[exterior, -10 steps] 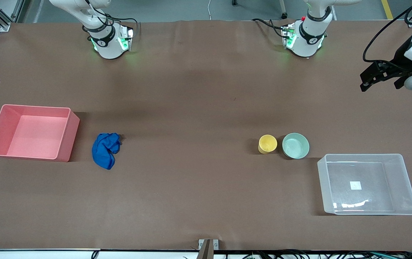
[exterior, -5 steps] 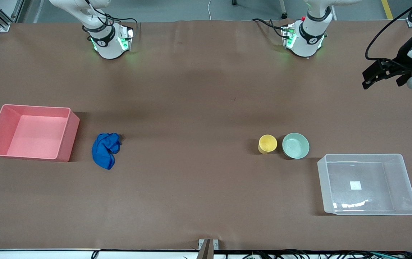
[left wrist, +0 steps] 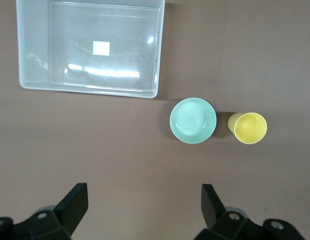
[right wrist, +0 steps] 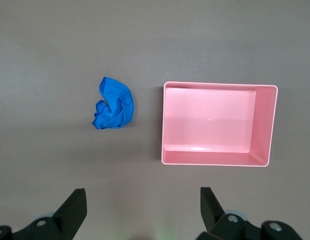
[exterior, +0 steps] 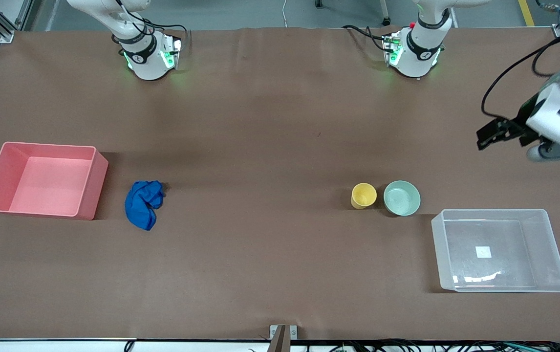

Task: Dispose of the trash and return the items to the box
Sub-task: 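Reach the right gripper to the blue cloth while the left gripper reaches the bowl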

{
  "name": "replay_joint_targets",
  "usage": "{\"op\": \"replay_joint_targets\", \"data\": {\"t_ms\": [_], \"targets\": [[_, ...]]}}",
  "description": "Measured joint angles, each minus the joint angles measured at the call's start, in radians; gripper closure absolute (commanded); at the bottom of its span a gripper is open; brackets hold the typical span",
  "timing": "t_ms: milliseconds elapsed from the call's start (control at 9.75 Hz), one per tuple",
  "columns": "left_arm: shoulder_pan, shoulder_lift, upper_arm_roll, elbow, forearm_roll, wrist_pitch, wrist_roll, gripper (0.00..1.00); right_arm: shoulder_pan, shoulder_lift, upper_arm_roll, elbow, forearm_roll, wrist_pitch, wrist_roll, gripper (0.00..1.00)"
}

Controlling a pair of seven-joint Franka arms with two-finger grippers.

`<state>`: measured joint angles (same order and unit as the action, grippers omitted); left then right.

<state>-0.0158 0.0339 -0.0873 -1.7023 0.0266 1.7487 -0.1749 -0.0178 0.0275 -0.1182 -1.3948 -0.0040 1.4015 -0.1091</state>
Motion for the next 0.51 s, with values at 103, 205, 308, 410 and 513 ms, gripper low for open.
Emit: {"op": "replay_joint_targets", "data": {"t_ms": [103,205,308,410,513], "targets": [[0.0,0.002,0.0,-0.061,0.0,0.085,0.0,0.0,0.001,0.001,0.002,-0.01,0.001,0.012,0.0,0.0],[0.0,0.007,0.0,-0.126,0.0,0.171,-0.001,0.0,0.006,0.002,0.004,-0.034,0.001,0.043,0.0,0.0],[0.0,0.02,0.0,-0.184,0.0,0.254,-0.001,0.0,0.012,0.005,0.005,-0.074,0.001,0.087,0.0,0.0],[0.001,0.04,0.0,-0.238,0.0,0.341,-0.001,0.0,0.017,0.008,0.005,-0.122,0.001,0.14,0.0,0.0],[0.001,0.065,0.0,-0.287,0.0,0.429,-0.01,0.0,0.023,0.01,0.006,-0.176,0.001,0.201,0.0,0.0]]}}
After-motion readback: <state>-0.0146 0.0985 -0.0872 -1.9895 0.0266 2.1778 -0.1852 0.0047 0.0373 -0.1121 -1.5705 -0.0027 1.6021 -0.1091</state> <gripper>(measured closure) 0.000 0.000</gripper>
